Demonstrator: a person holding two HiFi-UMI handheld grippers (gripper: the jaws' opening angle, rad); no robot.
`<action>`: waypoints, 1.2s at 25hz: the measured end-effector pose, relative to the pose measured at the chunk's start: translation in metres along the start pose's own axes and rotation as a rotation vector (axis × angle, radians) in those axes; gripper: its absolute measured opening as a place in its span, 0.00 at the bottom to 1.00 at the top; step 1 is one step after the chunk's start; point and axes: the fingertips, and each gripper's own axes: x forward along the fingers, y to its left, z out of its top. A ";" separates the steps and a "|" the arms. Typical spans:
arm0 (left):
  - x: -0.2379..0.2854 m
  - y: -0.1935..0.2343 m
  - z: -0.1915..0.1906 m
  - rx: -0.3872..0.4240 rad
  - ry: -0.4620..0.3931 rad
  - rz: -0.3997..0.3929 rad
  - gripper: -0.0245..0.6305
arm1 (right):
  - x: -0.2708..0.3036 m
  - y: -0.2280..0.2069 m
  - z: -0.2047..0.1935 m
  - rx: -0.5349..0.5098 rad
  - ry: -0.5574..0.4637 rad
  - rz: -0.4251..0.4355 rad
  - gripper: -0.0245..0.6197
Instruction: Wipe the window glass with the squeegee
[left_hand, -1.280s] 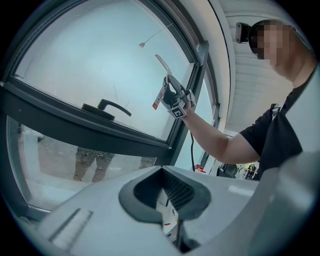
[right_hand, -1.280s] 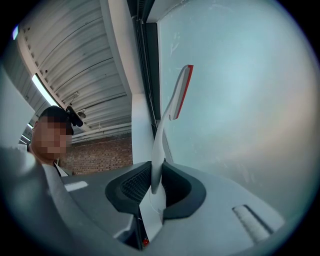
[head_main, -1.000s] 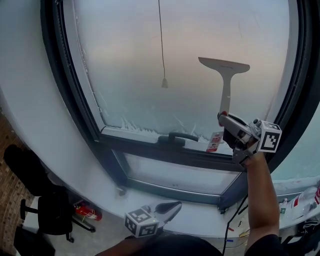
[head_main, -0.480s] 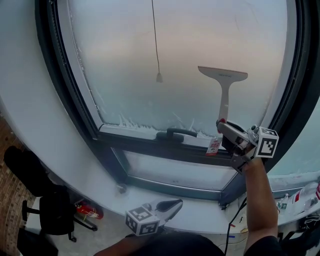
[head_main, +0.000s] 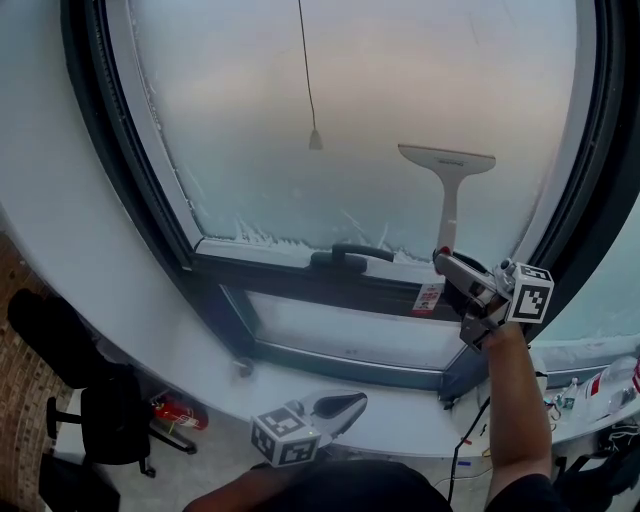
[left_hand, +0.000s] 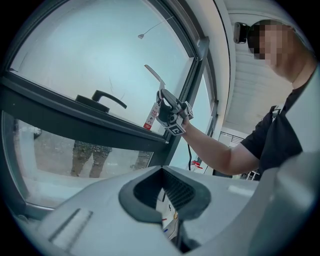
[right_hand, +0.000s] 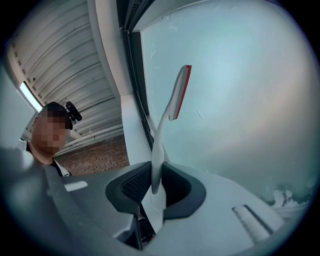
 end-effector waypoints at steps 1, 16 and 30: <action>0.000 0.000 -0.001 -0.001 0.002 -0.001 0.04 | -0.002 -0.001 -0.003 0.003 0.002 -0.003 0.17; 0.006 -0.004 -0.008 -0.013 0.046 -0.017 0.04 | -0.031 -0.019 -0.061 0.121 -0.020 -0.031 0.17; 0.010 -0.001 -0.012 -0.005 0.050 -0.014 0.04 | -0.060 -0.041 -0.142 0.274 0.011 -0.079 0.17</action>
